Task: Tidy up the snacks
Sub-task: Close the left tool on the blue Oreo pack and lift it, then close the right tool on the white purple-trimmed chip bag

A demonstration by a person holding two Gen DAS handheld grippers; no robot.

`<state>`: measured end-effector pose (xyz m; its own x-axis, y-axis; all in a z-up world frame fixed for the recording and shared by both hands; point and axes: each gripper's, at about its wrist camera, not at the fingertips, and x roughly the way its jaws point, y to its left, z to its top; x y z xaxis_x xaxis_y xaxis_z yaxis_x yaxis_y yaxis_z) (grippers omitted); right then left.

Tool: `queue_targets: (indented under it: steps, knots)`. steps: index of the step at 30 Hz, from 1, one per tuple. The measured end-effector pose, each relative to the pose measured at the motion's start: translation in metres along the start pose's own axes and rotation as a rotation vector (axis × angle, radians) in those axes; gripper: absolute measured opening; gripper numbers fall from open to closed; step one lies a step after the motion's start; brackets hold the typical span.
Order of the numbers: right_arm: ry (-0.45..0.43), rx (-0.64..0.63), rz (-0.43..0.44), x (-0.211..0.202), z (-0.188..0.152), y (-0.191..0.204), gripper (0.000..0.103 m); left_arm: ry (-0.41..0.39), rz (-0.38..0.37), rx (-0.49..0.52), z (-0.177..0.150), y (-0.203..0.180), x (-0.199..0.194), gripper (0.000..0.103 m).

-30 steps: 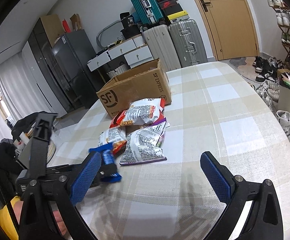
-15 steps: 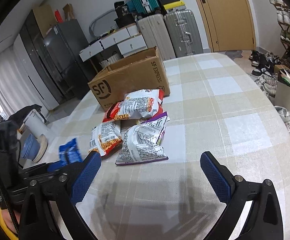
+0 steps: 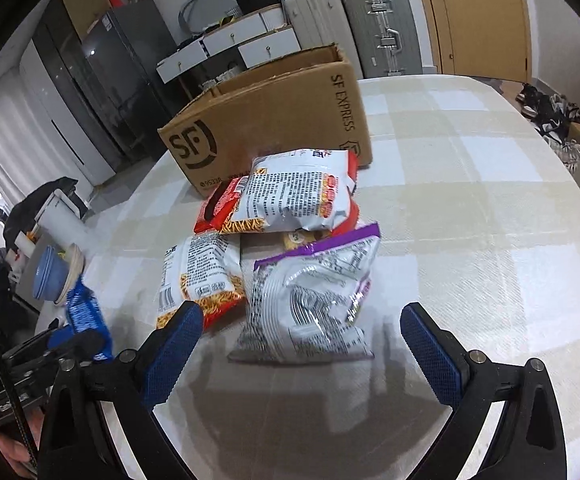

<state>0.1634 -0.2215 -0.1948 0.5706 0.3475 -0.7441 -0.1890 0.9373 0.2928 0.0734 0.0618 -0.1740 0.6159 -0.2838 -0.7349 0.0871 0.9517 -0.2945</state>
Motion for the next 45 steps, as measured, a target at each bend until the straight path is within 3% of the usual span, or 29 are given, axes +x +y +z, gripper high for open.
queue_targets:
  steps: [1,2,3,10,21,35,45]
  knots:
    - [0.009,-0.003,-0.005,0.004,0.001,0.001,0.089,-0.004,0.001,-0.003,0.000,0.001,-0.001,0.041]
    - [0.018,-0.003,-0.001,0.008,0.002,0.001,0.072,-0.006,0.000,-0.006,0.000,0.003,-0.002,0.041]
    - [0.029,-0.002,0.003,0.012,0.003,0.001,0.068,-0.007,0.002,-0.010,0.001,0.004,-0.002,0.041]
    - [0.040,0.020,0.040,0.017,-0.003,-0.003,0.056,-0.010,0.006,-0.030,-0.001,0.009,-0.005,0.041]
    - [-0.039,0.114,0.124,-0.026,-0.016,-0.018,0.055,-0.042,0.014,-0.003,-0.004,-0.006,-0.029,0.041]
    - [-0.232,0.038,0.248,-0.133,-0.023,0.018,0.055,-0.133,-0.033,0.057,-0.007,-0.036,-0.086,0.041]
    - [-0.250,0.030,0.247,-0.161,-0.043,0.026,0.055,-0.172,-0.054,0.105,-0.013,-0.055,-0.121,0.041]
